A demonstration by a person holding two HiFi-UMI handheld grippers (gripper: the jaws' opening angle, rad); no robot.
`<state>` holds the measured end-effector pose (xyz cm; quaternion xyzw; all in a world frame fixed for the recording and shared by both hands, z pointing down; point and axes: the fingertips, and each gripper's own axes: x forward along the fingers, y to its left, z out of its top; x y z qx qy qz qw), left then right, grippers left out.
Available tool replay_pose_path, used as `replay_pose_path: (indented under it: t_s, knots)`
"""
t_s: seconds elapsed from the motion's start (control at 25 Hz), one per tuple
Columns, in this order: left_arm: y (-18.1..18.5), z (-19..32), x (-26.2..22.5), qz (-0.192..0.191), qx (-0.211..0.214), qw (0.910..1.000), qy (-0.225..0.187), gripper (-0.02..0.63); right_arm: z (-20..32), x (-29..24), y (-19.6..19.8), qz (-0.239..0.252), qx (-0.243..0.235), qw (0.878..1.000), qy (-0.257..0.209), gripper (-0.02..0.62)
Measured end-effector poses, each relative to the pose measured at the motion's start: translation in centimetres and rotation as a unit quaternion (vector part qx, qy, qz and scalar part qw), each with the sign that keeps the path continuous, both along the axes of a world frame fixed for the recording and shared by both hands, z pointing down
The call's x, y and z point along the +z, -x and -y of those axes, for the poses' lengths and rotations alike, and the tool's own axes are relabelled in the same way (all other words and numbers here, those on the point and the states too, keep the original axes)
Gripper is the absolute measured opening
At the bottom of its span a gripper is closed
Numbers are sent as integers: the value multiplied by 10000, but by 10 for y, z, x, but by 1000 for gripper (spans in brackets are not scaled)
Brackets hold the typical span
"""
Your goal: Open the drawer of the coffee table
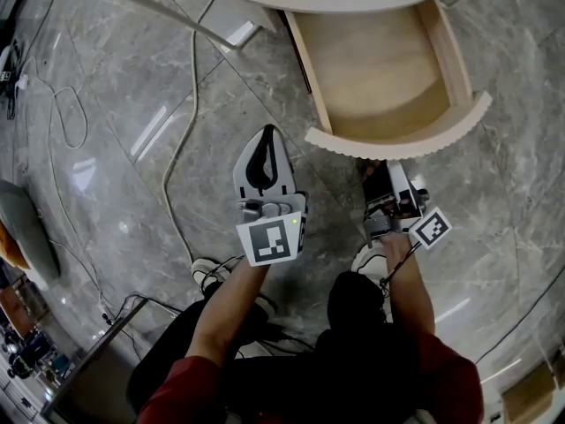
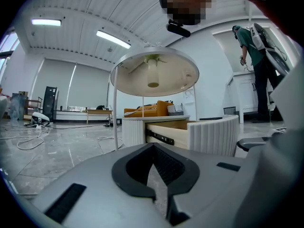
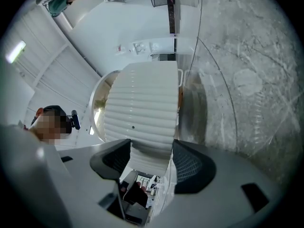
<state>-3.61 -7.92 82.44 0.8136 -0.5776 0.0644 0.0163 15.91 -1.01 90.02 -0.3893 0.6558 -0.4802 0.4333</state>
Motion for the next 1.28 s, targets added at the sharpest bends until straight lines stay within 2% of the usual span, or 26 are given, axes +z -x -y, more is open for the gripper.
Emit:
replay_pose_path:
  t_s: [0.2, 0.28, 0.36, 0.44, 0.56, 0.64, 0.72, 0.8, 0.96, 1.0, 1.12, 1.2, 1.28]
  knots:
    - [-4, -2, -3, -19, 68, 10000, -31, 14, -1, -3, 3, -501, 54, 9985, 205, 285]
    - [-4, -3, -3, 59, 153, 9999, -38, 14, -2, -4, 2, -994, 147, 9943, 350, 284]
    - [-4, -3, -2, 177, 249, 9995, -32, 14, -9, 0, 2, -1656, 208, 9843, 581, 284]
    - [-3, -4, 0, 221, 277, 9994, -23, 14, -19, 6, -1, -2601, 324, 9613, 854, 284]
    - [0, -3, 1, 200, 250, 9995, -24, 14, -27, -2, -3, -4120, 536, 9064, 765, 284]
    - [1, -3, 1, 191, 252, 9995, -38, 14, -30, -13, -1, -4875, 652, 8686, 598, 284]
    - [1, -3, 1, 196, 271, 9994, -49, 14, -31, -22, 0, -5376, 753, 8386, 458, 284]
    - [2, -3, 0, 201, 291, 9994, -60, 14, -30, -30, 2, -5618, 808, 8226, 355, 284]
    - [7, 1, -3, 218, 327, 9992, -115, 14, -27, -42, 6, -5805, 876, 8093, 177, 262]
    - [8, 3, -4, 213, 332, 9991, -137, 14, -27, -45, 6, -5828, 927, 8072, 152, 232]
    - [11, 7, -8, 232, 372, 9989, -187, 14, -29, -50, 4, -5969, 1005, 7958, 185, 62]
    - [11, 10, -13, 328, 494, 9979, -262, 14, -30, -53, 5, -6086, 918, 7879, 213, 34]
    - [13, 14, -24, 487, 687, 9959, -342, 14, -32, -63, 7, -6107, 837, 7871, 249, 25]
